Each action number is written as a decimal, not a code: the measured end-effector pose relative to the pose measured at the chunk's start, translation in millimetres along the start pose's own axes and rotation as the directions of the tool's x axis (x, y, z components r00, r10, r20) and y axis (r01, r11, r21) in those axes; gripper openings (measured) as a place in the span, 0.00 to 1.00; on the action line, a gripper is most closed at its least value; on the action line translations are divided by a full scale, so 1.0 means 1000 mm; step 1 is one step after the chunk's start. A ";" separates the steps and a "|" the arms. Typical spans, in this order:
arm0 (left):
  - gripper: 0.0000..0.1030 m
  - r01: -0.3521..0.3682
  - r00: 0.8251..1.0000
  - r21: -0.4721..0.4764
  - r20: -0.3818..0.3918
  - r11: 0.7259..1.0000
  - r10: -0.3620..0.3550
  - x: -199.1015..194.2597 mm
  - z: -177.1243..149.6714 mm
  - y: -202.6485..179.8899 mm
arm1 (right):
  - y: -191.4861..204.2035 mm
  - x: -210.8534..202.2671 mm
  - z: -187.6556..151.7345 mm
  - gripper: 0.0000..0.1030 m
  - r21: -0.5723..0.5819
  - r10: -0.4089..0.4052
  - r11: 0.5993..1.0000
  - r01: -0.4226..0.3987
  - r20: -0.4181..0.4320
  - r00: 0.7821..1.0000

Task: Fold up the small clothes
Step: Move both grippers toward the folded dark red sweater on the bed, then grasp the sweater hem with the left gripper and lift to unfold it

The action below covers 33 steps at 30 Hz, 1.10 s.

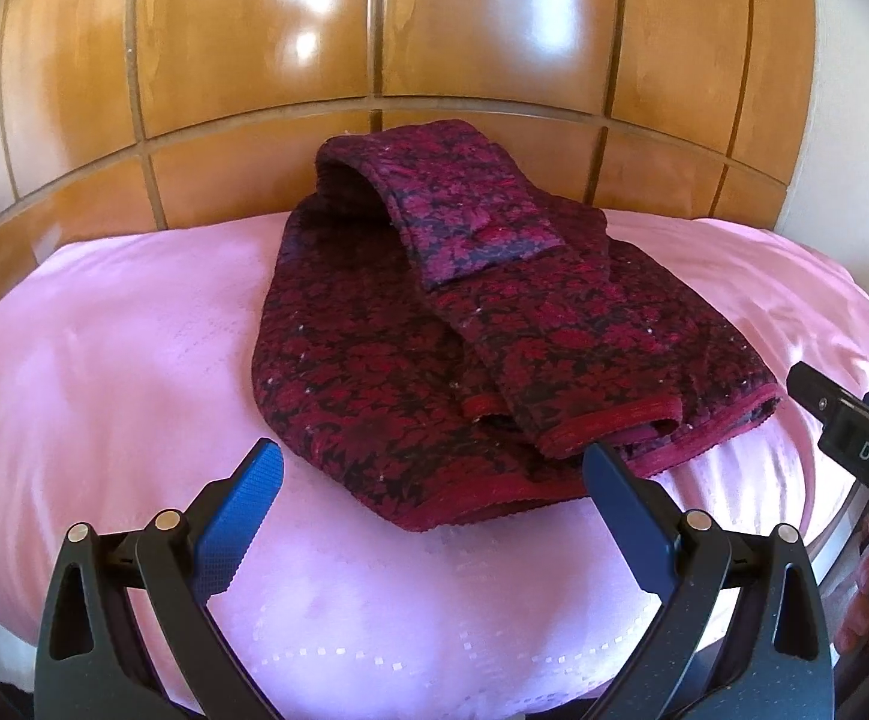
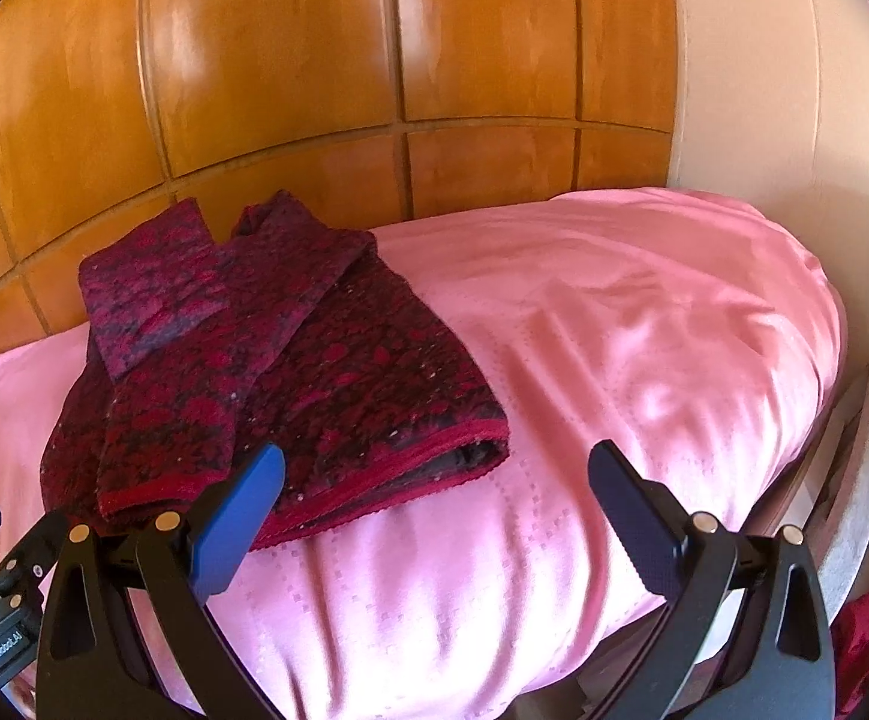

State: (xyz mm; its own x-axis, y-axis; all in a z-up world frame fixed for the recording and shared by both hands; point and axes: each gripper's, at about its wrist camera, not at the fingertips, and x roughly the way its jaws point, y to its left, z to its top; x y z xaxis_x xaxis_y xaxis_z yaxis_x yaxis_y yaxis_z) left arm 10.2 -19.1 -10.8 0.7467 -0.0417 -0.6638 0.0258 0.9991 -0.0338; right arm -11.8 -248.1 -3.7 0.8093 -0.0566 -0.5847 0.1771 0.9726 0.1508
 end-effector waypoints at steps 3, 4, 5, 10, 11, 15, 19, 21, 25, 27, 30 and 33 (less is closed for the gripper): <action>0.96 0.013 1.000 0.011 0.000 1.000 -0.013 0.002 0.004 -0.005 | -0.004 -0.001 0.001 0.98 0.006 -0.006 1.000 0.006 0.007 1.000; 0.96 0.015 1.000 0.016 0.003 1.000 -0.015 0.002 0.005 -0.007 | -0.005 -0.001 0.002 0.98 0.007 -0.009 1.000 0.009 0.008 1.000; 0.96 0.019 1.000 0.022 0.005 1.000 -0.019 0.002 0.006 -0.009 | -0.006 -0.001 0.002 0.98 0.007 -0.011 1.000 0.011 0.011 1.000; 0.96 0.045 0.999 0.057 0.007 0.997 -0.046 0.005 0.012 -0.021 | -0.011 0.002 0.004 0.98 0.014 -0.023 1.000 0.023 0.010 1.000; 0.96 0.048 0.999 0.064 0.007 0.997 -0.049 0.006 0.013 -0.023 | -0.012 0.003 0.004 0.98 0.017 -0.026 1.000 0.026 0.007 1.000; 0.96 0.071 0.997 0.087 0.002 0.994 -0.072 0.010 0.019 -0.032 | -0.017 0.007 0.004 0.98 0.027 -0.037 0.999 0.038 -0.003 0.999; 0.96 0.093 0.996 0.124 -0.002 0.988 -0.094 0.015 0.024 -0.044 | -0.023 0.011 0.005 0.98 0.042 -0.049 0.998 0.050 -0.012 0.999; 0.96 0.107 0.994 0.136 -0.004 0.985 -0.107 0.017 0.026 -0.049 | -0.027 0.012 0.007 0.98 0.051 -0.054 0.997 0.055 -0.014 0.998; 0.96 0.129 0.992 0.171 -0.012 0.977 -0.128 0.022 0.029 -0.062 | -0.032 0.014 0.009 0.98 0.064 -0.063 0.996 0.064 -0.017 0.998; 0.96 0.136 0.991 0.187 -0.014 0.973 -0.135 0.025 0.030 -0.069 | -0.034 0.015 0.009 0.98 0.070 -0.065 0.995 0.067 -0.019 0.998; 0.96 0.151 0.988 0.211 -0.032 0.966 -0.148 0.032 0.032 -0.080 | -0.038 0.016 0.011 0.98 0.077 -0.070 0.994 0.071 -0.020 0.997; 0.96 0.145 0.989 0.265 -0.046 0.953 -0.137 0.047 0.031 -0.097 | -0.041 0.020 0.012 0.98 0.081 -0.078 0.993 0.080 -0.026 0.997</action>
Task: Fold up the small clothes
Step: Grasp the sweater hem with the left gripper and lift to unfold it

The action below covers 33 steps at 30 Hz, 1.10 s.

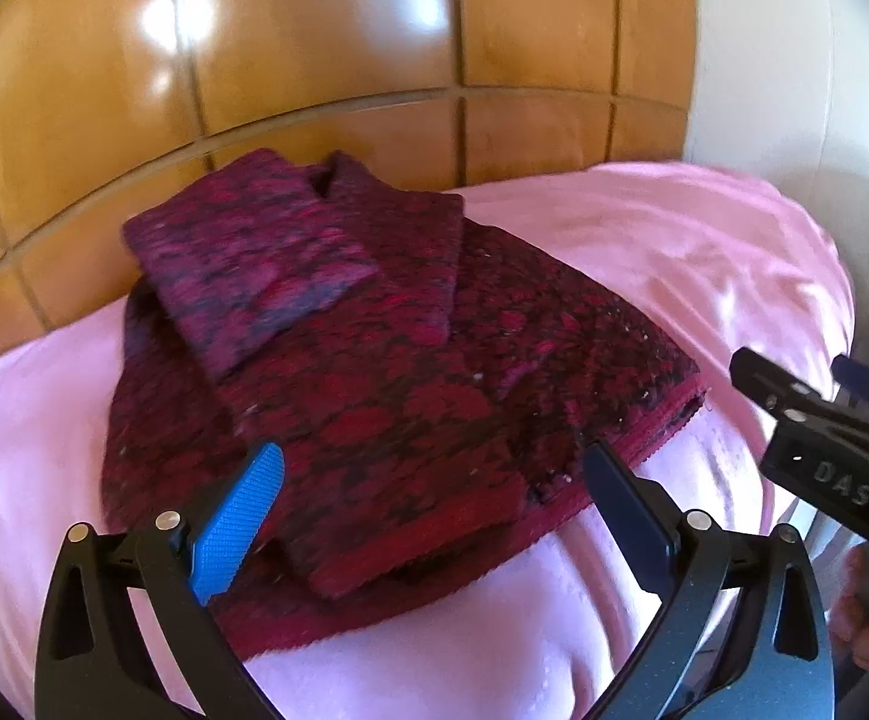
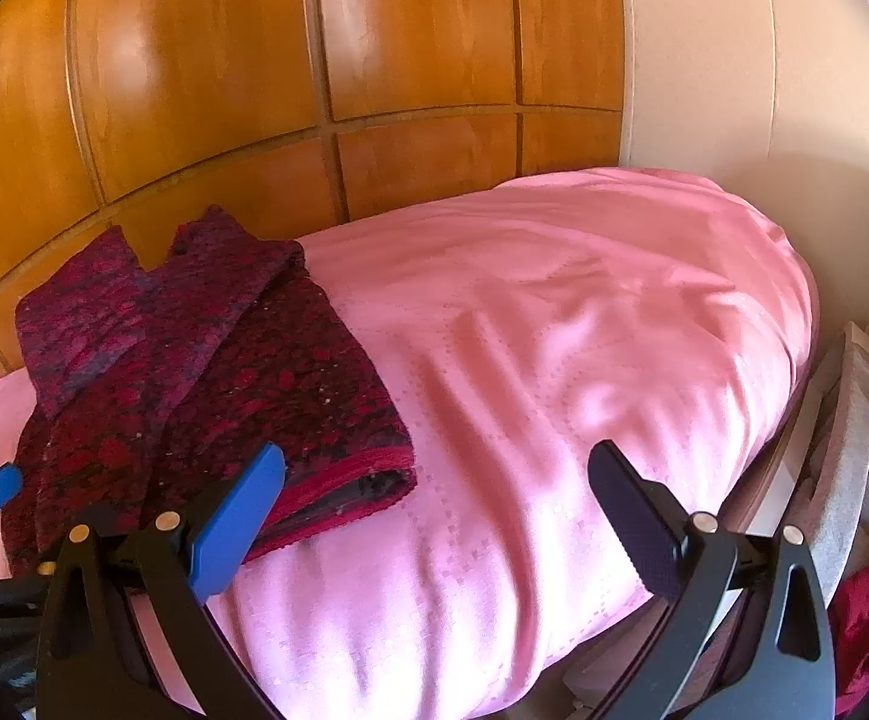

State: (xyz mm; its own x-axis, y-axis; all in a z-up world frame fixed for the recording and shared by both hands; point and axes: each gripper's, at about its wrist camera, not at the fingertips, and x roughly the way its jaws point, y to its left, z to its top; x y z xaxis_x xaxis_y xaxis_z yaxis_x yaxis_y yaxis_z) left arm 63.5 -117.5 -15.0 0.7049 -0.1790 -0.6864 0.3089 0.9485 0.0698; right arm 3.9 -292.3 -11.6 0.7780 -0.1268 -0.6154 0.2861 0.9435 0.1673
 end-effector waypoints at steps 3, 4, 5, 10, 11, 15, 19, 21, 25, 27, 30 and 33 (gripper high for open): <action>0.65 0.010 0.999 0.012 -0.046 1.000 -0.010 0.022 0.001 -0.003 | -0.001 0.002 0.001 0.98 -0.003 -0.006 1.000 0.006 -0.007 1.000; 0.52 -0.006 0.998 0.004 -0.066 1.000 0.006 0.030 0.000 -0.001 | 0.000 0.002 0.001 0.98 -0.004 -0.006 1.000 0.006 -0.008 1.000; 0.52 0.001 0.998 -0.005 -0.070 1.000 -0.001 0.034 0.001 0.003 | -0.001 0.002 0.001 0.98 -0.002 -0.002 1.000 0.002 -0.006 1.000; 0.14 0.087 0.996 -0.035 -0.023 0.996 -0.088 0.022 0.001 0.018 | 0.008 0.003 0.002 0.98 -0.026 0.028 0.999 -0.028 -0.001 1.000; 0.13 0.109 0.994 -0.047 -0.014 0.993 -0.109 0.018 0.001 0.021 | 0.011 0.003 0.002 0.98 -0.032 0.044 0.999 -0.044 -0.003 0.999; 0.12 0.203 0.979 -0.149 0.062 0.968 -0.196 -0.016 0.007 0.051 | 0.022 0.006 0.008 0.98 -0.046 0.105 0.993 -0.105 -0.014 0.994; 0.11 0.262 0.962 -0.278 0.152 0.924 -0.227 -0.054 0.011 0.102 | 0.039 0.016 0.020 0.98 -0.042 0.233 0.971 -0.235 -0.056 0.971; 0.11 0.250 0.962 -0.362 0.201 0.898 -0.187 -0.073 0.010 0.143 | 0.052 0.027 0.027 0.94 -0.024 0.327 0.943 -0.331 -0.103 0.939; 0.09 0.168 0.968 -0.501 0.247 0.849 -0.046 -0.095 0.003 0.221 | 0.084 0.057 0.033 0.82 0.009 0.428 0.900 -0.436 -0.216 0.878; 0.09 0.093 0.969 -0.570 0.241 0.816 0.058 -0.101 -0.001 0.266 | 0.101 0.070 0.032 0.80 0.018 0.459 0.881 -0.472 -0.271 0.846; 0.08 -0.014 0.962 -0.647 0.199 0.762 0.186 -0.096 -0.003 0.323 | 0.133 0.090 0.027 0.62 -0.020 0.461 0.869 -0.495 -0.330 0.823; 0.08 -0.111 0.946 -0.729 0.132 0.676 0.297 -0.092 -0.002 0.380 | 0.163 0.102 0.022 0.30 -0.080 0.460 0.847 -0.526 -0.387 0.799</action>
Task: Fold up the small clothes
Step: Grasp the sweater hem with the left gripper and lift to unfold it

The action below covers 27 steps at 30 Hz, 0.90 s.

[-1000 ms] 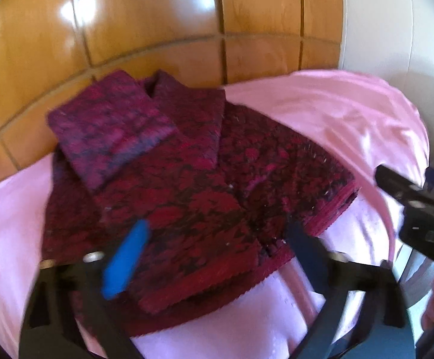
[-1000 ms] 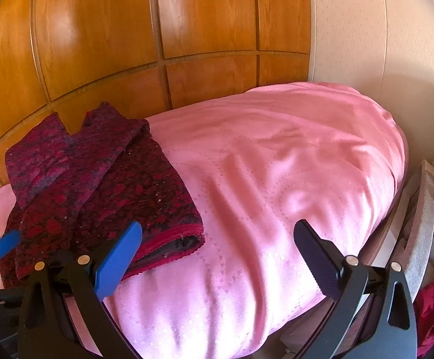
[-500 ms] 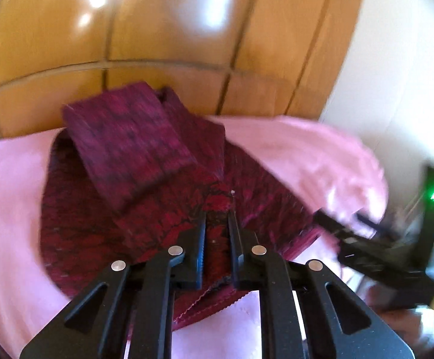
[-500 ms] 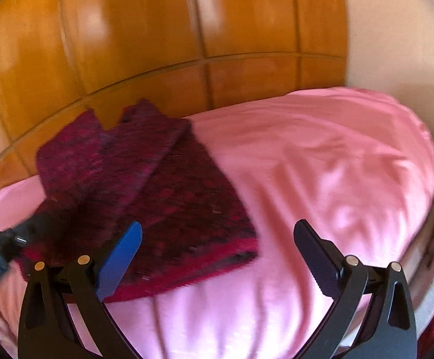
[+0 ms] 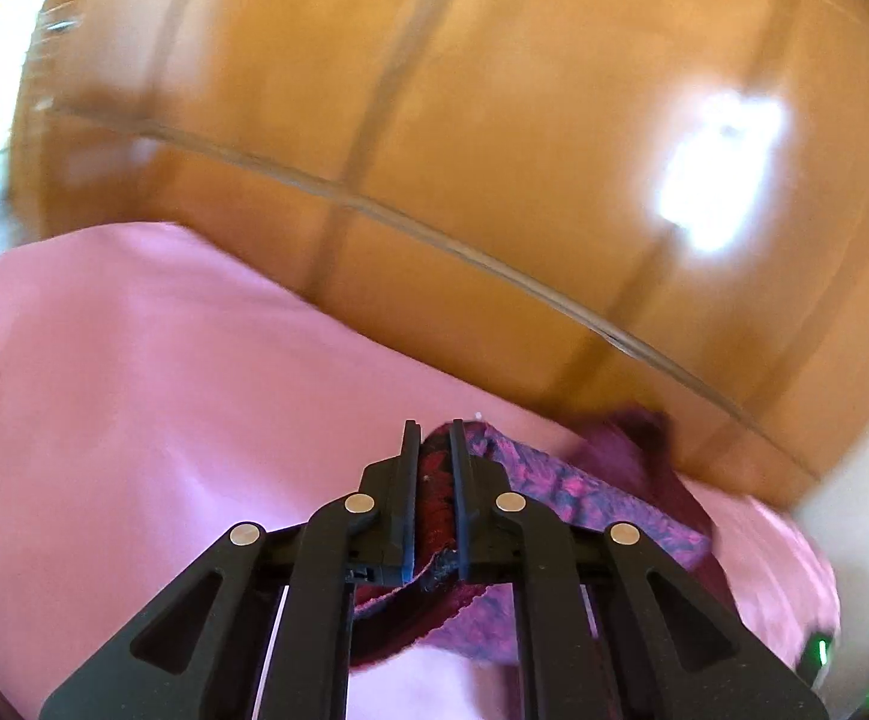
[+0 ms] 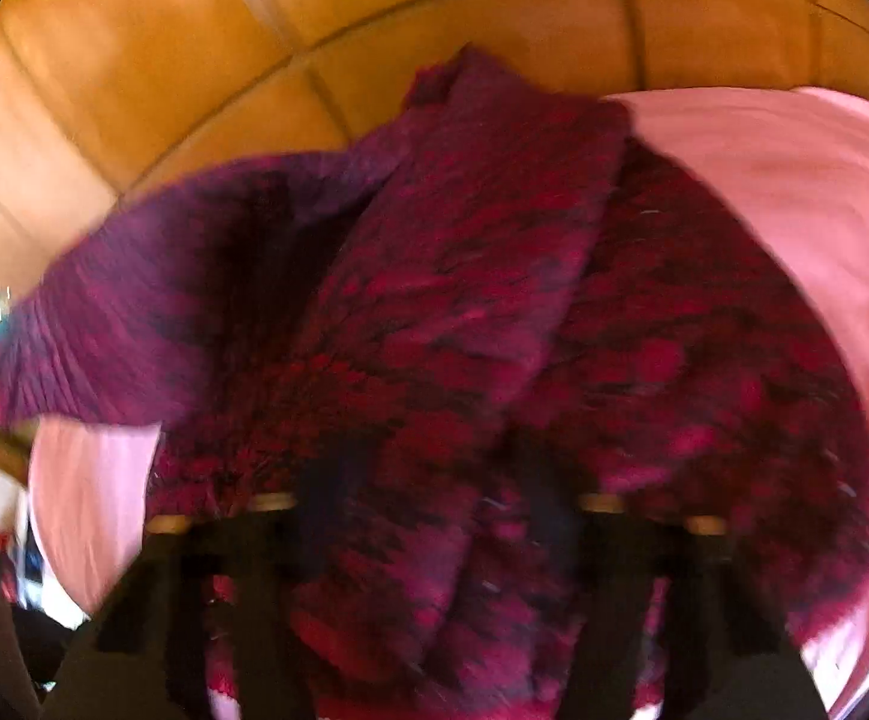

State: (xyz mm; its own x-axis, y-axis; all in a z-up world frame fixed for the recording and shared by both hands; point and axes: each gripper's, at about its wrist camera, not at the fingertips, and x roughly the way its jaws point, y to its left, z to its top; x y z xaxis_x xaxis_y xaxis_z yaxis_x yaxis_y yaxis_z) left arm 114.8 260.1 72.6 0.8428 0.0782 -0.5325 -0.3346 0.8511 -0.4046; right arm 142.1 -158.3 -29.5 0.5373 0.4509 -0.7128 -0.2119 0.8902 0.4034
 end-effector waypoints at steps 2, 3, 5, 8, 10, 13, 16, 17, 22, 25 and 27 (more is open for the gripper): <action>0.07 -0.074 0.997 -0.035 0.016 0.997 0.074 0.009 0.019 0.019 | 0.009 -0.004 0.004 0.15 -0.062 -0.031 0.998 0.033 0.038 0.999; 0.07 -0.111 0.993 -0.050 0.020 0.993 0.112 0.012 0.027 0.030 | 0.012 -0.010 0.007 0.12 -0.081 -0.030 0.996 0.035 0.062 0.998; 0.07 -0.201 0.979 -0.089 0.023 0.975 0.204 0.020 0.044 0.051 | 0.009 -0.031 0.020 0.11 -0.061 0.020 0.998 -0.014 0.106 0.994; 0.08 -0.308 0.950 -0.129 0.012 0.943 0.312 0.036 0.056 0.073 | -0.015 -0.062 0.046 0.10 0.022 0.091 0.995 -0.097 0.190 0.977; 0.08 -0.352 0.935 -0.132 -0.008 0.927 0.354 0.048 0.056 0.078 | -0.041 -0.085 0.068 0.10 0.106 0.107 0.985 -0.138 0.258 0.960; 0.24 -0.395 0.919 -0.137 -0.053 0.909 0.391 0.062 0.043 0.080 | -0.085 -0.107 0.097 0.00 0.211 0.053 0.968 -0.133 0.345 0.937; 0.69 -0.398 0.917 -0.161 -0.053 0.903 0.395 0.058 0.021 0.080 | -0.140 -0.113 0.129 0.00 0.344 -0.038 0.933 -0.103 0.380 0.924; 0.73 -0.390 0.921 -0.166 -0.054 0.906 0.386 0.056 0.016 0.080 | -0.155 -0.109 0.139 0.02 0.384 -0.099 0.922 -0.055 0.369 0.924; 0.73 -0.272 0.959 -0.089 -0.110 0.958 0.262 0.043 -0.035 0.069 | -0.195 -0.102 0.154 0.56 0.435 -0.240 0.896 0.094 0.295 0.925; 0.73 -0.186 0.968 -0.035 -0.175 0.982 0.177 0.039 -0.071 0.051 | -0.156 -0.093 0.135 0.61 0.259 -0.226 0.953 0.157 0.265 0.937; 0.73 -0.122 0.969 -0.027 -0.218 0.992 0.113 0.035 -0.091 0.038 | -0.124 -0.076 0.109 0.64 0.146 -0.140 0.983 0.114 0.187 0.972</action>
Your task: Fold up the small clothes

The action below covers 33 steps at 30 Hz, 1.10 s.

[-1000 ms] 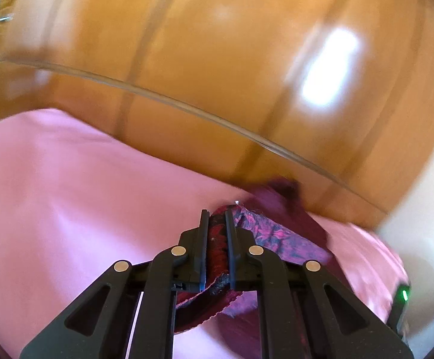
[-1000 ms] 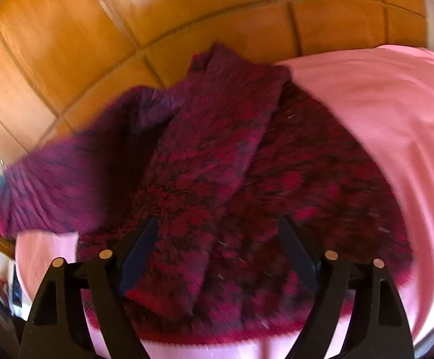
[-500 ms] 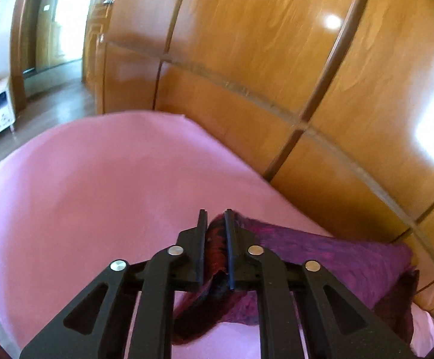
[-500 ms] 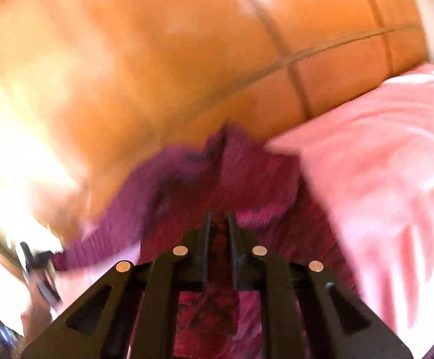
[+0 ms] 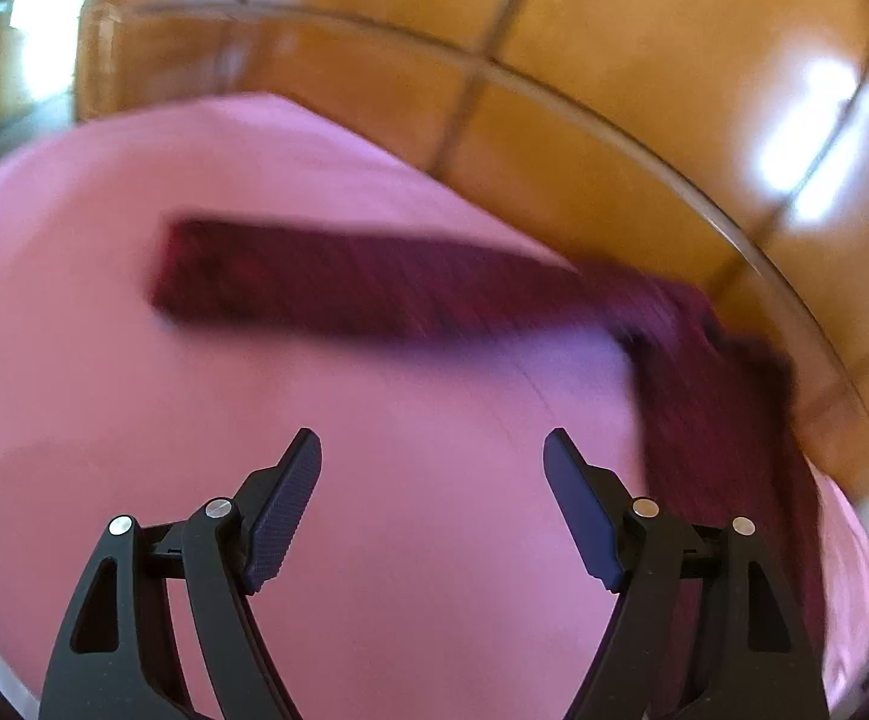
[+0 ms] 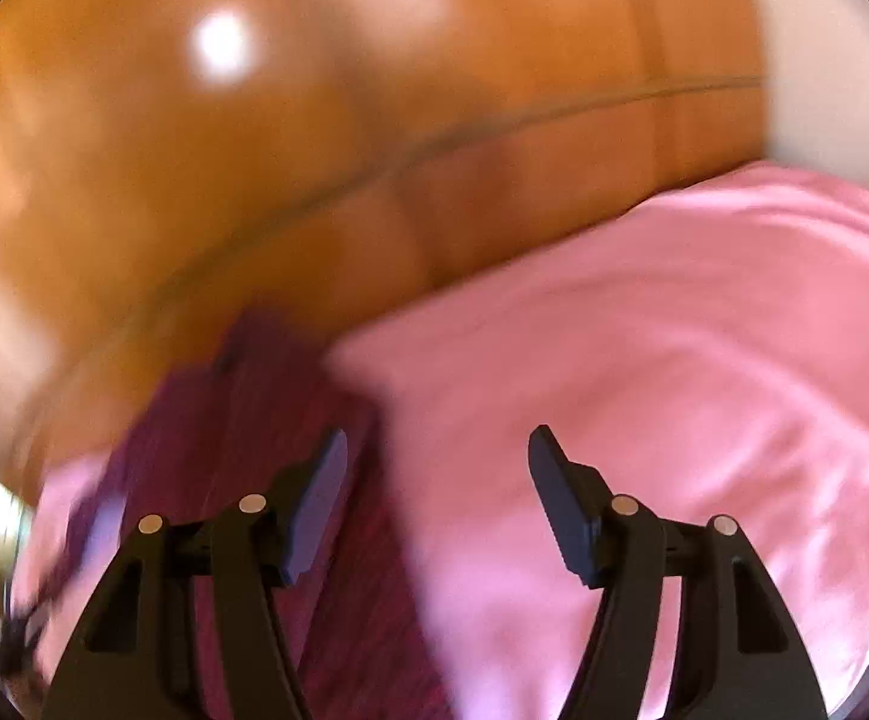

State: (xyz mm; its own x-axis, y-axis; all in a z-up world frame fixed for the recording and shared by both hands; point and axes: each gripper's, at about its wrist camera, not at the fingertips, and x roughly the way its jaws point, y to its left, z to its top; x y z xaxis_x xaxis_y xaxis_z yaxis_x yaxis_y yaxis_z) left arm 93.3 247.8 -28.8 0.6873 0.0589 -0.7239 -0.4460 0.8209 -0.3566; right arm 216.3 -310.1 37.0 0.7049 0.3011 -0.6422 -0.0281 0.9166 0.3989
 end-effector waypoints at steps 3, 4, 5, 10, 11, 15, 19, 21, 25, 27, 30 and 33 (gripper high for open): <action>0.73 0.072 0.996 0.048 -0.061 0.996 -0.069 0.003 -0.027 -0.024 | 0.049 0.007 -0.057 0.78 -0.132 0.094 0.985 -0.108 -0.113 0.989; 0.73 0.095 0.993 0.071 -0.081 0.993 -0.089 0.003 -0.038 -0.034 | 0.066 0.008 -0.074 0.79 -0.165 0.120 0.976 -0.142 -0.137 0.983; 0.73 0.114 0.990 0.087 -0.097 0.990 -0.105 0.003 -0.044 -0.042 | 0.082 0.008 -0.089 0.82 -0.198 0.136 0.966 -0.165 -0.153 0.979; 0.73 0.207 0.968 0.101 -0.166 0.973 -0.189 0.001 -0.073 -0.070 | 0.161 0.035 -0.143 0.92 -0.350 0.069 0.927 -0.131 -0.184 0.980; 0.73 0.216 0.965 0.096 -0.176 0.972 -0.197 0.002 -0.077 -0.073 | 0.174 0.049 -0.154 0.77 -0.402 0.023 0.910 -0.100 -0.191 0.981; 0.73 0.250 0.952 0.087 -0.203 0.964 -0.229 0.005 -0.085 -0.079 | 0.172 0.064 -0.157 0.10 -0.458 -0.021 0.887 -0.063 -0.177 0.984; 0.73 0.298 0.938 0.114 -0.221 0.948 -0.268 0.005 -0.092 -0.086 | 0.125 0.022 -0.108 0.10 -0.354 0.042 0.932 -0.079 -0.110 0.993; 0.73 0.311 0.933 0.118 -0.230 0.943 -0.279 0.008 -0.095 -0.090 | 0.108 0.006 -0.085 0.10 -0.363 -0.025 0.932 0.011 -0.033 0.999; 0.73 0.379 0.903 0.096 -0.256 0.920 -0.346 0.005 -0.100 -0.090 | 0.044 -0.005 -0.014 0.10 -0.287 -0.226 0.924 0.253 0.125 0.966; 0.73 0.400 0.893 0.083 -0.259 0.913 -0.368 0.006 -0.100 -0.089 | 0.015 0.000 0.019 0.10 -0.226 -0.325 0.906 0.357 0.167 0.931; 0.73 0.426 0.877 0.024 -0.258 0.904 -0.406 0.009 -0.100 -0.084 | -0.023 0.015 0.061 0.12 -0.147 -0.477 0.848 0.509 0.208 0.854; 0.73 0.442 0.864 -0.053 -0.242 0.895 -0.441 0.013 -0.093 -0.074 | -0.053 0.028 0.087 0.69 -0.073 -0.513 0.843 0.533 0.190 0.837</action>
State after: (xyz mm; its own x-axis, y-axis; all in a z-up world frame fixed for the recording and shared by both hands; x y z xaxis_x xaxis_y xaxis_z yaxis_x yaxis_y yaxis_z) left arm 82.1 134.6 -67.0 0.6521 -0.4484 -0.6114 -0.1256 0.7313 -0.6704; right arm 299.7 -373.4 54.8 0.7393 -0.2681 -0.6177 0.3004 0.9523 -0.0537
